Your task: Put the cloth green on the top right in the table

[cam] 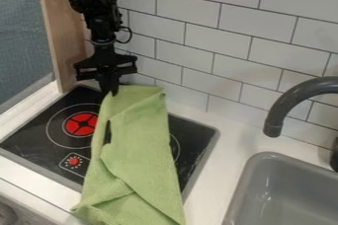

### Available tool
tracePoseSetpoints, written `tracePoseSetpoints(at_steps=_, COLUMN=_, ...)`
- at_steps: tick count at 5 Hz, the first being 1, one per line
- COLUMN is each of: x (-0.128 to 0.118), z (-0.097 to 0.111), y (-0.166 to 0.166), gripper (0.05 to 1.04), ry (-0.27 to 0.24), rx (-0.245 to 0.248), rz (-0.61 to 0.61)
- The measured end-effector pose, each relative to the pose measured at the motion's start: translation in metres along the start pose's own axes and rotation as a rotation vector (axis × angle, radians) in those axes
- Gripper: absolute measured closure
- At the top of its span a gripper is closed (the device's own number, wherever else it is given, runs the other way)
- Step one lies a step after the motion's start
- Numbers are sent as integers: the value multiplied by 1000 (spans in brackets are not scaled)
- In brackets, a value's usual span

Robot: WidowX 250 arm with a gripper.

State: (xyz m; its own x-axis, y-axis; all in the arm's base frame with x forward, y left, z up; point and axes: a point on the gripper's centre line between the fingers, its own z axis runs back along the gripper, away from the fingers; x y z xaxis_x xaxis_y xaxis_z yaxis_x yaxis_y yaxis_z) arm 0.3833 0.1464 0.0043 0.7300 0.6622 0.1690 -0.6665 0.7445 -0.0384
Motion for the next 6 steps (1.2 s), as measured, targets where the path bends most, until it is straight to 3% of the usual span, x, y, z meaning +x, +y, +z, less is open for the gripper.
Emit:
tracePoseSetpoints(at_steps=2, x=-2, z=49, y=-15, gripper=1035, ry=-44, rx=-104, rz=-16)
tracePoseSetpoints(at_steps=4, x=-48, z=83, y=-10, gripper=1035, ry=-35, rx=-188, rz=-157)
tracePoseSetpoints(at_steps=6, x=-107, z=91, y=8, gripper=1035, ry=17, rx=-212, rz=-327)
